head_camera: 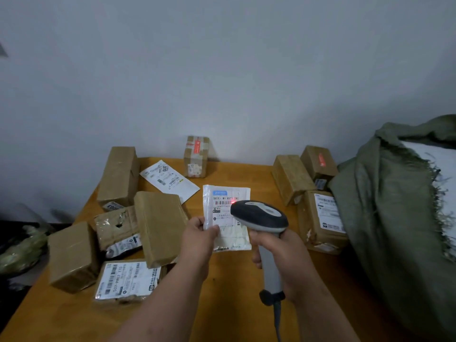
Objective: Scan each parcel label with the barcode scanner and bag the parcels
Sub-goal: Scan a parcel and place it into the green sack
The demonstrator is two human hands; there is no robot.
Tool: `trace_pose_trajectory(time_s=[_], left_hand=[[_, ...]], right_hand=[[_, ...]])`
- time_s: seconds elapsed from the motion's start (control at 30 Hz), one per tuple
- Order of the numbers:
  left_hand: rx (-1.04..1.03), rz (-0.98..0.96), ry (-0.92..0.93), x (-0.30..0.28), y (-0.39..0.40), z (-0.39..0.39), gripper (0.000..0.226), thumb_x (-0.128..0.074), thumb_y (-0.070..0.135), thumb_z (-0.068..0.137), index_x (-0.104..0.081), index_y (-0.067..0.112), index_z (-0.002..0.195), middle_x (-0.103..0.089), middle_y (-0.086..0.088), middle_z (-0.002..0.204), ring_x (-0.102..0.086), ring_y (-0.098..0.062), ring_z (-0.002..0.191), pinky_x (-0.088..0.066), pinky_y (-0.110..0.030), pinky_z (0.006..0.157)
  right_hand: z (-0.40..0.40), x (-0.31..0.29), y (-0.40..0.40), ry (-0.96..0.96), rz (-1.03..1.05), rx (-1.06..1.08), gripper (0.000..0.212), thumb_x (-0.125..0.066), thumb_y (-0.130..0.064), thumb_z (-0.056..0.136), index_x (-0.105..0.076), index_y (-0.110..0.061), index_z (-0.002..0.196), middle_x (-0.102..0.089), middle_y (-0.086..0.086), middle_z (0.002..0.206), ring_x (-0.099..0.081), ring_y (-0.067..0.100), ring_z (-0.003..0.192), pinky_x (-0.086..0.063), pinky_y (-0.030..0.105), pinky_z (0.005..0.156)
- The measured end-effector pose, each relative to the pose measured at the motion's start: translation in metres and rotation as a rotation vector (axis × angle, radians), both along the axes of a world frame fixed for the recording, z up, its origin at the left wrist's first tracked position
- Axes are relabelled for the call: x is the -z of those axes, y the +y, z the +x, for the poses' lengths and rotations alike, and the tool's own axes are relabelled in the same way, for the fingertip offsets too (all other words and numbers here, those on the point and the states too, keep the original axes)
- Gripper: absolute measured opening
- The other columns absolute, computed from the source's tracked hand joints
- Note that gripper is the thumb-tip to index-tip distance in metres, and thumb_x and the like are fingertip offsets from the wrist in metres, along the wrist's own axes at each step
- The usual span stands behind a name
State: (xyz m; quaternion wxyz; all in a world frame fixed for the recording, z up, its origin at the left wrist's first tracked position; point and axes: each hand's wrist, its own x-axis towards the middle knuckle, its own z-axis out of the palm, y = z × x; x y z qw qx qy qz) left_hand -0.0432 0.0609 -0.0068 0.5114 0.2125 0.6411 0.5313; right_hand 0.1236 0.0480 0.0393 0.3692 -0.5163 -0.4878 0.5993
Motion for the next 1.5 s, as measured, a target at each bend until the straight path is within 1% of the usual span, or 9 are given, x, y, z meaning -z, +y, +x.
trace_pose_trajectory(time_s=[0.17, 0.37, 0.6, 0.7, 0.87, 1.17, 1.3, 1.43, 1.5], left_hand=[[0.011, 0.027, 0.005, -0.005, -0.017, 0.0, 0.013, -0.059, 0.009, 0.098, -0.06, 0.017, 0.108, -0.07, -0.002, 0.106, -0.069, -0.02, 0.094, -0.06, -0.034, 0.071], [0.015, 0.046, -0.013, -0.013, -0.037, 0.0, 0.014, -0.059, 0.007, 0.098, -0.058, 0.021, 0.1, -0.07, 0.002, 0.099, -0.068, -0.014, 0.085, -0.055, -0.024, 0.056], [0.07, 0.07, 0.012, -0.019, -0.054, 0.008, 0.014, -0.06, 0.011, 0.097, -0.058, 0.023, 0.103, -0.069, 0.003, 0.101, -0.068, -0.014, 0.086, -0.055, -0.024, 0.056], [0.1, 0.077, 0.007, -0.025, -0.057, 0.019, 0.016, -0.061, 0.011, 0.097, -0.059, 0.02, 0.11, -0.07, 0.001, 0.104, -0.069, -0.017, 0.089, -0.058, -0.029, 0.06], [0.153, 0.126, 0.039, -0.046, -0.057, 0.058, 0.017, -0.064, 0.014, 0.095, -0.061, 0.022, 0.111, -0.071, 0.004, 0.102, -0.071, -0.017, 0.086, -0.058, -0.025, 0.053], [0.281, 0.484, 0.326, -0.082, -0.054, 0.209, 0.024, -0.068, 0.006, 0.089, -0.068, 0.03, 0.09, -0.072, 0.009, 0.086, -0.064, 0.006, 0.069, -0.044, -0.007, 0.052], [0.385, 0.543, 0.471, -0.088, -0.054, 0.31, 0.021, -0.068, 0.014, 0.092, -0.07, 0.034, 0.096, -0.069, 0.01, 0.098, -0.062, 0.0, 0.082, -0.048, -0.014, 0.063], [0.469, 0.759, 0.777, -0.093, -0.059, 0.389, 0.026, -0.067, 0.0, 0.088, -0.077, 0.017, 0.105, -0.057, 0.015, 0.1, -0.051, -0.001, 0.085, -0.031, 0.006, 0.076], [0.543, 0.883, 0.878, -0.093, -0.063, 0.419, 0.03, -0.066, -0.009, 0.083, -0.078, 0.009, 0.104, -0.061, 0.003, 0.103, -0.053, -0.011, 0.095, -0.027, 0.008, 0.08]], right_hand=[[0.0, -0.007, -0.018, 0.013, 0.028, 0.035, 0.012, -0.073, -0.018, 0.087, -0.073, -0.015, 0.099, -0.068, 0.004, 0.073, -0.064, 0.019, 0.064, -0.05, 0.032, 0.061], [-0.001, -0.012, -0.04, 0.033, 0.043, 0.06, 0.032, -0.075, -0.032, 0.07, -0.073, -0.018, 0.099, -0.069, 0.006, 0.075, -0.065, 0.02, 0.065, -0.051, 0.034, 0.062], [0.009, -0.019, -0.063, -0.01, 0.055, 0.121, 0.024, -0.078, -0.026, 0.081, -0.071, -0.023, 0.103, -0.073, 0.006, 0.076, -0.068, 0.021, 0.068, -0.054, 0.035, 0.066], [0.022, -0.02, -0.068, -0.03, 0.059, 0.22, 0.019, -0.079, -0.023, 0.083, -0.07, -0.027, 0.099, -0.075, 0.0, 0.08, -0.071, 0.016, 0.068, -0.056, 0.027, 0.062], [0.063, -0.022, -0.073, 0.046, 0.077, 0.386, 0.019, -0.08, -0.019, 0.082, -0.07, -0.022, 0.098, -0.074, -0.007, 0.073, -0.07, 0.011, 0.061, -0.054, 0.022, 0.055], [0.2, -0.031, -0.096, 0.019, 0.132, 0.611, 0.025, -0.081, -0.021, 0.08, -0.069, -0.02, 0.101, -0.075, -0.001, 0.076, -0.073, 0.017, 0.069, -0.056, 0.028, 0.06], [0.294, -0.038, -0.112, -0.056, 0.154, 0.715, 0.017, -0.079, -0.021, 0.083, -0.069, -0.019, 0.096, -0.074, -0.001, 0.072, -0.074, 0.025, 0.076, -0.06, 0.04, 0.066], [0.373, -0.041, -0.13, 0.019, 0.158, 0.819, 0.018, -0.078, -0.018, 0.084, -0.068, -0.023, 0.098, -0.074, -0.006, 0.073, -0.071, 0.009, 0.062, -0.053, 0.024, 0.051], [0.404, -0.041, -0.136, 0.052, 0.153, 0.883, 0.022, -0.078, -0.018, 0.084, -0.069, -0.02, 0.103, -0.074, 0.002, 0.084, -0.071, 0.015, 0.067, -0.053, 0.029, 0.056]])
